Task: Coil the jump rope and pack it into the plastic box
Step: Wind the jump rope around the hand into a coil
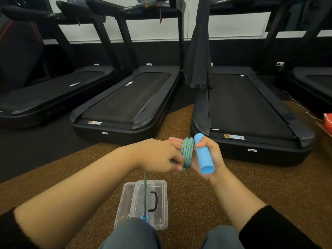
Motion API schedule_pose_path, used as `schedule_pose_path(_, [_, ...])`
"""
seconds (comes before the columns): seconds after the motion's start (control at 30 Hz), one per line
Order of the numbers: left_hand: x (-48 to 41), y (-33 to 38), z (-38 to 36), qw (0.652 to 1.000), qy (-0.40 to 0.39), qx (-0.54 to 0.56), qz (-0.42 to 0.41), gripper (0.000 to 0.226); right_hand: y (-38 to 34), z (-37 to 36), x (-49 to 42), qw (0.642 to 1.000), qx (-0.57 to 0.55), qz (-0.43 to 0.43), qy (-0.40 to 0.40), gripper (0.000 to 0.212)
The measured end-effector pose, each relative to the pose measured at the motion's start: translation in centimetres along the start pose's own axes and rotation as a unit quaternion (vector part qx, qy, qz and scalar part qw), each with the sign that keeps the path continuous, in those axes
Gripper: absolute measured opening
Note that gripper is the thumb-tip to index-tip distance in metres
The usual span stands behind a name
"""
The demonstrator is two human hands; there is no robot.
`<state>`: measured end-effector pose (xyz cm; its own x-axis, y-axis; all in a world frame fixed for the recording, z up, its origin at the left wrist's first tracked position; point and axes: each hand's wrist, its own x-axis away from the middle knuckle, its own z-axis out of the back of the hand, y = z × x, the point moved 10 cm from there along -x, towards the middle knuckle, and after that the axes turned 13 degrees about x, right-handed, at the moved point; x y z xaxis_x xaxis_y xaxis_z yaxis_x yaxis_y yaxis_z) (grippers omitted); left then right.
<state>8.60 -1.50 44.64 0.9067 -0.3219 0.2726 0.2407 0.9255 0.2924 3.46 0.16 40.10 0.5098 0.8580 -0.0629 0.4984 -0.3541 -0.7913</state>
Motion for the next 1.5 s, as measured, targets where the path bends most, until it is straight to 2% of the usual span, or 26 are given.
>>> schedule_pose_path(0.1, [0.0, -0.1, 0.1, 1.000, 0.001, -0.007, -0.005, 0.018, 0.4, 0.3, 0.1, 1.000, 0.013, -0.008, -0.003, 0.080])
schedule_pose_path(0.27, [-0.3, -0.3, 0.0, 1.000, -0.001, 0.010, -0.008, 0.021, 1.6, 0.3, 0.2, 0.989, 0.141, -0.045, -0.013, 0.049])
schedule_pose_path(0.43, [0.1, -0.5, 1.6, 0.996, 0.037, 0.083, -0.016, 0.023, 2.6, 1.2, 0.3, 0.981, 0.179, -0.078, 0.012, 0.050])
schedule_pose_path(0.5, [0.2, -0.6, 3.0, 0.992, 0.067, 0.108, -0.025, 0.025, 2.9, 0.0, 1.1, 0.978, 0.189, -0.083, -0.019, 0.038])
schedule_pose_path(0.67, [0.0, -1.5, 4.3, 0.987, 0.087, 0.137, -0.018, 0.025, 3.5, -2.5, 2.0, 0.961, 0.240, -0.095, -0.104, 0.059])
schedule_pose_path(0.9, [-0.6, -1.9, 4.5, 0.963, 0.108, 0.243, -0.038, 0.027, 1.6, -3.5, 2.5, 0.958, 0.243, -0.059, -0.140, 0.052])
schedule_pose_path(1.0, [-0.5, -2.4, 4.4, 0.938, 0.120, 0.320, -0.059, 0.028, 0.9, -3.8, 2.5, 0.961, 0.236, -0.038, -0.140, 0.050])
schedule_pose_path(1.13, [-0.9, -2.6, 3.2, 0.887, 0.118, 0.439, -0.086, 0.028, 0.4, -4.8, 2.6, 0.971, 0.180, -0.012, -0.154, 0.050])
schedule_pose_path(1.4, [-1.3, -3.0, 2.5, 0.838, 0.166, 0.509, -0.107, 0.032, 0.1, -6.4, 2.9, 0.968, 0.146, 0.014, -0.206, 0.050])
schedule_pose_path(1.5, [-1.8, -2.4, 1.1, 0.775, 0.111, 0.608, -0.129, 0.040, -0.4, -6.5, 2.7, 0.970, 0.127, 0.028, -0.203, 0.048])
